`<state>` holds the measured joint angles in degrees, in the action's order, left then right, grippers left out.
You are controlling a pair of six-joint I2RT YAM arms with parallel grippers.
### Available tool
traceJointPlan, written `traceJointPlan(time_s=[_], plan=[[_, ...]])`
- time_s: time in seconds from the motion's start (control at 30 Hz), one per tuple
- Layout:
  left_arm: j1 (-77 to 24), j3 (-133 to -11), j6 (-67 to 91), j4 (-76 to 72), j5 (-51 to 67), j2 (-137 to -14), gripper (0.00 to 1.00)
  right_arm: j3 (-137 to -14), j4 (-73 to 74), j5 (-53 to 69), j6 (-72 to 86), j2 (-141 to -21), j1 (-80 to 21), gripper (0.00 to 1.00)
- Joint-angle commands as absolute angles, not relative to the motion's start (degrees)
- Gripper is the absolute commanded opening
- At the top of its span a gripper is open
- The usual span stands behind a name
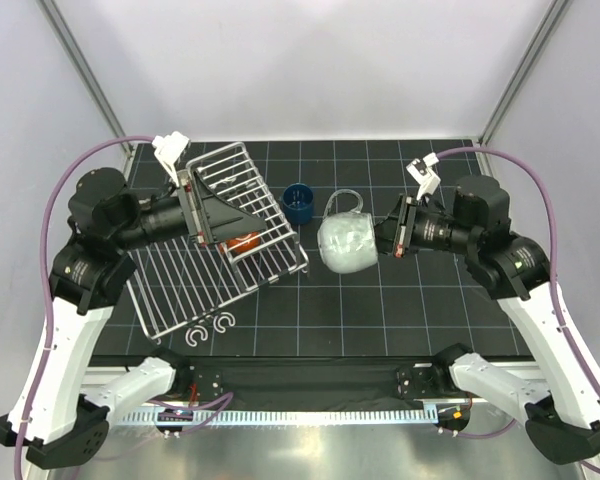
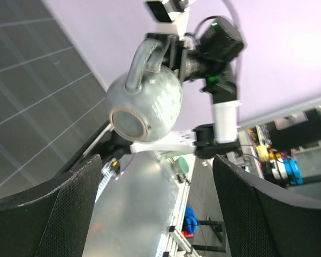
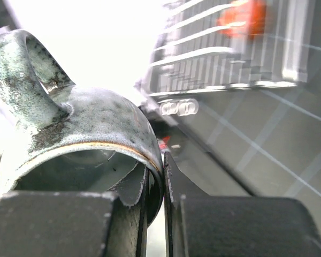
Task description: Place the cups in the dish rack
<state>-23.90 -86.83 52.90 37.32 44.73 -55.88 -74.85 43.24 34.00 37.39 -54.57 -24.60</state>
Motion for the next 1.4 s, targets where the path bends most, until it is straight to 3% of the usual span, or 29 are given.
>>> traceJointPlan(time_s=[0.0,0.2,0.33,0.57,0.93,1.1,1.2,1.37], plan=[[-24.6,-83.68,60.02,20.77,50.71,-53.97,0.82,-74.71,26.31,47.71,45.34,-51.86,-26.97,0.04],[-27.42,-80.42,62.58,10.64,47.38,-52.64,0.87,-68.12,12.33,47.38,57.38,-48.26,-32.95,0.04],[-29.52,-81.56,62.49,8.79,44.66,-54.4,0.93,-66.27,11.61,41.59,57.48,-48.25,-38.92,0.04],[-35.5,-82.44,61.61,9.49,40.53,-57.66,0.83,-66.44,10.2,37.18,57.13,-50.44,-45.17,0.04],[-42.35,-84.55,56.79,16.07,32.97,-59.76,0.78,-70.75,13.09,34.72,54.93,-53.44,-45.88,0.04],[-43.59,-85.96,54.49,19.51,31.64,-60.99,0.74,-71.1,12.83,34.45,55.02,-54.23,-45.88,0.04],[-43.59,-86.13,54.4,19.95,31.9,-61.17,0.67,-70.75,12.31,33.84,55.19,-54.14,-45.88,0.04],[-43.68,-86.92,54.49,20.39,31.82,-61.78,0.67,-70.93,10.81,33.75,55.63,-55.28,-46.32,0.04]])
